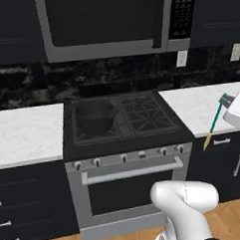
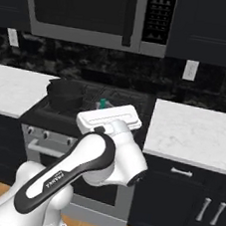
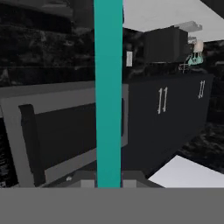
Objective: Put the lime and bell pepper in the pot. Retrieve the spatula and lightly stir the vegetables in the pot.
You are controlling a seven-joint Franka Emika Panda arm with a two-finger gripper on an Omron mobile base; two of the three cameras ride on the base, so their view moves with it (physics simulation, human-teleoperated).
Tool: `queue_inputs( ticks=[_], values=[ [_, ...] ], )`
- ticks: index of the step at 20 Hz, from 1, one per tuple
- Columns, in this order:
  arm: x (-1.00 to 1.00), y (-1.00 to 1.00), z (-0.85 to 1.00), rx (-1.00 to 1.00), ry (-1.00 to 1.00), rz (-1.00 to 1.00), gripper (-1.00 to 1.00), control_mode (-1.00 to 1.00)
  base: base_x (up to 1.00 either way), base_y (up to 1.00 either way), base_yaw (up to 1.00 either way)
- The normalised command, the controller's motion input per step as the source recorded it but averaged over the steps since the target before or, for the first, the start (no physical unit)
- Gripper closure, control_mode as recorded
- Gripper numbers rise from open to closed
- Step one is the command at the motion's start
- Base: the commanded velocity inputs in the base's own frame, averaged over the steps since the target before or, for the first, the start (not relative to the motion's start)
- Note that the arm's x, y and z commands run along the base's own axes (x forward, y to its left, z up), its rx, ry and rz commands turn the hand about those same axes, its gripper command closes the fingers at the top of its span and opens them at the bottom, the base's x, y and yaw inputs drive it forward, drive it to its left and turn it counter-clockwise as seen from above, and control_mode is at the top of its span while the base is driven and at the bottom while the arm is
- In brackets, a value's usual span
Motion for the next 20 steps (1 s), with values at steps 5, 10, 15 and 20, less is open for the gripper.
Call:
queue_inputs(
  ticks=[5, 10, 15, 20],
  values=[
    [0.00, 0.00, 0.00, 0.00, 0.00, 0.00, 1.00, 1.00, 0.04, 1.00, 0.00],
    [0.00, 0.00, 0.00, 0.00, 0.00, 0.00, 1.00, 1.00, 0.32, 1.00, 0.00],
    [0.00, 0.00, 0.00, 0.00, 0.00, 0.00, 1.00, 1.00, 0.72, 0.33, 0.00],
    [0.00, 0.00, 0.00, 0.00, 0.00, 0.00, 1.00, 1.00, 0.71, -0.53, 0.01]
  ],
)
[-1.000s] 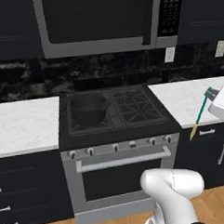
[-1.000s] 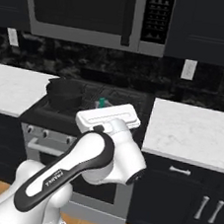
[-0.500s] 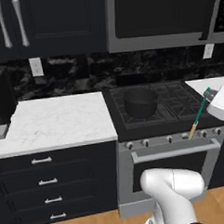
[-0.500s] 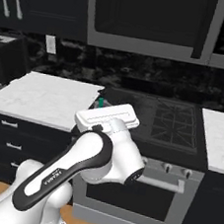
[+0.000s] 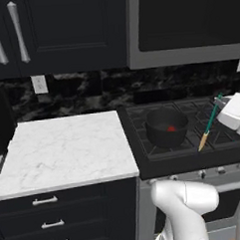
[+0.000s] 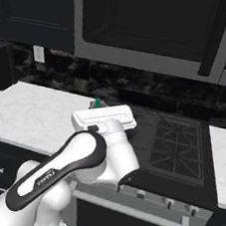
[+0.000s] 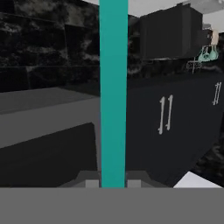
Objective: Put the lime and bell pepper in the pot. Retrieve the spatula and lightly stir the vegetables in the pot.
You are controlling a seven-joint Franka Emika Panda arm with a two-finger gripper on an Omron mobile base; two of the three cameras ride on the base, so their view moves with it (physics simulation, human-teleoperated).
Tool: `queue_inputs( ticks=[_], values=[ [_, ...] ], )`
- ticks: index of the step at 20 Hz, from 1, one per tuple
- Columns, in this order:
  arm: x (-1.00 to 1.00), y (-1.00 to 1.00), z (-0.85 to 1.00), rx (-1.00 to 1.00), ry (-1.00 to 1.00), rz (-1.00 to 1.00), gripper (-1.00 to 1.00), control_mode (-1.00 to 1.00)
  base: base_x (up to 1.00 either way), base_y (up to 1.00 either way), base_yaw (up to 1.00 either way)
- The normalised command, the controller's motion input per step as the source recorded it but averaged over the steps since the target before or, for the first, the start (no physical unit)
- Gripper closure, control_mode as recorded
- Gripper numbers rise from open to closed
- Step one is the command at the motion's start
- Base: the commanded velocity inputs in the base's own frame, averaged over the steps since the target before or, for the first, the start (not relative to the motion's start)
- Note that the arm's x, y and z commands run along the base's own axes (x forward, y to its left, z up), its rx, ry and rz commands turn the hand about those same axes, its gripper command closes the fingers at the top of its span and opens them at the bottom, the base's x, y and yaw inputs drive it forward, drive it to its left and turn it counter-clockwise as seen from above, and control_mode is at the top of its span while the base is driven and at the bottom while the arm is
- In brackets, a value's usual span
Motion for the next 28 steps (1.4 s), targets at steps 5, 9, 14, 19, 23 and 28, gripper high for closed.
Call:
queue_inputs(
  ticks=[5, 9, 14, 19, 23, 28],
  values=[
    [0.00, 0.00, 0.00, 0.00, 0.00, 0.00, 1.00, 1.00, 0.73, -0.12, 0.01],
    [0.00, 0.00, 0.00, 0.00, 0.00, 0.00, 1.00, 1.00, 0.64, -0.01, 0.03],
    [0.00, 0.00, 0.00, 0.00, 0.00, 0.00, 1.00, 1.00, 0.72, 0.00, 0.17],
    [0.00, 0.00, 0.00, 0.00, 0.00, 0.00, 1.00, 1.00, 0.29, 0.00, 0.33],
    [0.00, 0.00, 0.00, 0.00, 0.00, 0.00, 1.00, 1.00, 0.17, -0.05, 0.22],
    [0.00, 0.00, 0.00, 0.00, 0.00, 0.00, 1.00, 1.00, 0.53, -0.01, 0.21]
  ],
)
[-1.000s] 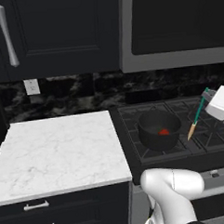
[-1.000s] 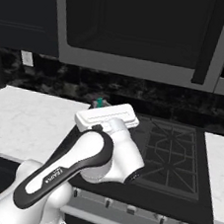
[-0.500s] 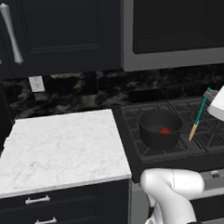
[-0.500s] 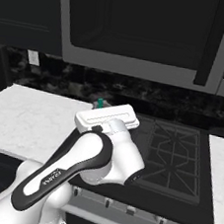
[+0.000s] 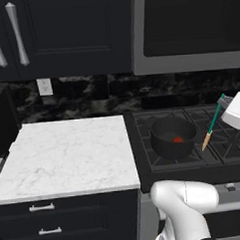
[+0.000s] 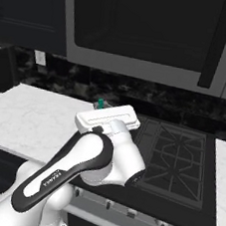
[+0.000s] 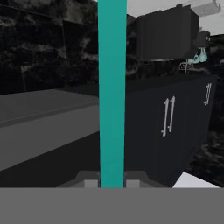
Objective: Put the lime and bell pepper in the pot. Retrieve the spatula and lightly stir the vegetables in the pot.
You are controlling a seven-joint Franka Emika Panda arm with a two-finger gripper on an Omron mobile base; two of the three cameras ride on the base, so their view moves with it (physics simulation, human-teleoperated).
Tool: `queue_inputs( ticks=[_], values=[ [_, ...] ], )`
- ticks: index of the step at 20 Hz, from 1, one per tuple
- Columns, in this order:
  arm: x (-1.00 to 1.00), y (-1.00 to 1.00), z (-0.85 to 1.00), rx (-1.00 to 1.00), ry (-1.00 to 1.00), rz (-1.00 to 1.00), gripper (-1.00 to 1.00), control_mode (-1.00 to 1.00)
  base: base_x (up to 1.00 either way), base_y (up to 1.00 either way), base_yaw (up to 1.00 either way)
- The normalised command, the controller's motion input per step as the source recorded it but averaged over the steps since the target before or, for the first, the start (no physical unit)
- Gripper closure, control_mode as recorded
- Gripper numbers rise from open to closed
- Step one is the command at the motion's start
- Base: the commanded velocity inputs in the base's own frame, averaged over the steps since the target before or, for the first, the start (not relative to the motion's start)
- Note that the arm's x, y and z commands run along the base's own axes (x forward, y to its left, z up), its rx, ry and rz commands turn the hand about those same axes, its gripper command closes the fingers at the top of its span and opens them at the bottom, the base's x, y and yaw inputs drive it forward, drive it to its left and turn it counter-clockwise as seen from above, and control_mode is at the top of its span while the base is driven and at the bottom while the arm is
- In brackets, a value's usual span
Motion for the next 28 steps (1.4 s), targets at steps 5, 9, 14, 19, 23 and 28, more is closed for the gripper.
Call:
queue_inputs(
  ticks=[5, 9, 14, 19, 23, 28],
  values=[
    [0.00, 0.00, 0.00, 0.00, 0.00, 0.00, 1.00, 1.00, 0.36, 0.02, 0.11],
    [0.00, 0.00, 0.00, 0.00, 0.00, 0.00, 1.00, 1.00, 0.36, 0.12, -0.23],
    [0.00, 0.00, 0.00, 0.00, 0.00, 0.00, 1.00, 1.00, 0.25, 0.02, -0.25],
    [0.00, 0.00, 0.00, 0.00, 0.00, 0.00, 1.00, 1.00, 0.14, 0.00, -0.16],
    [0.00, 0.00, 0.00, 0.00, 0.00, 0.00, 1.00, 1.00, 0.35, 0.01, -0.05],
    [0.00, 0.00, 0.00, 0.00, 0.00, 0.00, 1.00, 1.00, 0.42, 0.05, -0.03]
  ],
)
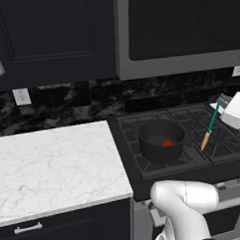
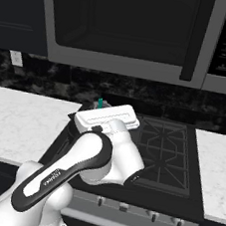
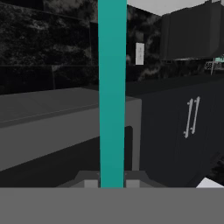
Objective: Put the lime and bell pepper in the pot. Retrieve the spatula and lightly stir the vegetables in the pot.
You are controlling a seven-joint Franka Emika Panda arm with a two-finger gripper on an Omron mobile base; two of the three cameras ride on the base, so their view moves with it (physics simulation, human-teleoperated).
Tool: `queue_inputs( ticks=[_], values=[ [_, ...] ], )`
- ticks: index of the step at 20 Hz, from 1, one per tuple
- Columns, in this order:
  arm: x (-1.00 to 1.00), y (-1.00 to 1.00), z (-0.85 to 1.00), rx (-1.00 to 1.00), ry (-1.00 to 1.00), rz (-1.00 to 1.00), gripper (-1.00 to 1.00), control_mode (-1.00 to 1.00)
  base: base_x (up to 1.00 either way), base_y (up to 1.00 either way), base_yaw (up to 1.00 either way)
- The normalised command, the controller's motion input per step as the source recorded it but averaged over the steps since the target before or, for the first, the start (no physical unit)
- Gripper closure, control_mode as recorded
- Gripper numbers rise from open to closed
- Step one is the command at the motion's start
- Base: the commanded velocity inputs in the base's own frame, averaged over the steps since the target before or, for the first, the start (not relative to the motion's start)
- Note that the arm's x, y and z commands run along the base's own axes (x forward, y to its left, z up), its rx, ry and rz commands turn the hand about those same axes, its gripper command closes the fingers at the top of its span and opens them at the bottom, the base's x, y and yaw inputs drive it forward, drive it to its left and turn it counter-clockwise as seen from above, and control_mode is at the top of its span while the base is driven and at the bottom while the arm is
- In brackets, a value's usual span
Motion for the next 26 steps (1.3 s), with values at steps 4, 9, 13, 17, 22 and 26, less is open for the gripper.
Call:
queue_inputs(
  ticks=[4, 9, 13, 17, 22, 26],
  values=[
    [0.00, 0.00, 0.00, 0.00, 0.00, 0.00, 1.00, 1.00, 0.41, 0.00, -0.01],
    [0.48, 0.00, -0.02, 0.00, 0.01, 0.00, 1.00, -1.00, 0.12, 0.00, 0.00],
    [0.57, 0.00, 0.00, 0.00, 0.00, 0.00, 1.00, -1.00, 0.00, 0.00, 0.00],
    [0.05, 0.00, -0.02, 0.01, 0.00, 0.00, 1.00, -1.00, 0.00, 0.00, 0.00],
    [0.13, 0.06, -0.04, 0.01, 0.00, 0.00, 1.00, -1.00, 0.00, 0.00, 0.00],
    [0.28, 0.17, 0.00, 0.00, 0.00, 0.00, 1.00, -1.00, 0.00, 0.00, 0.00]
  ],
)
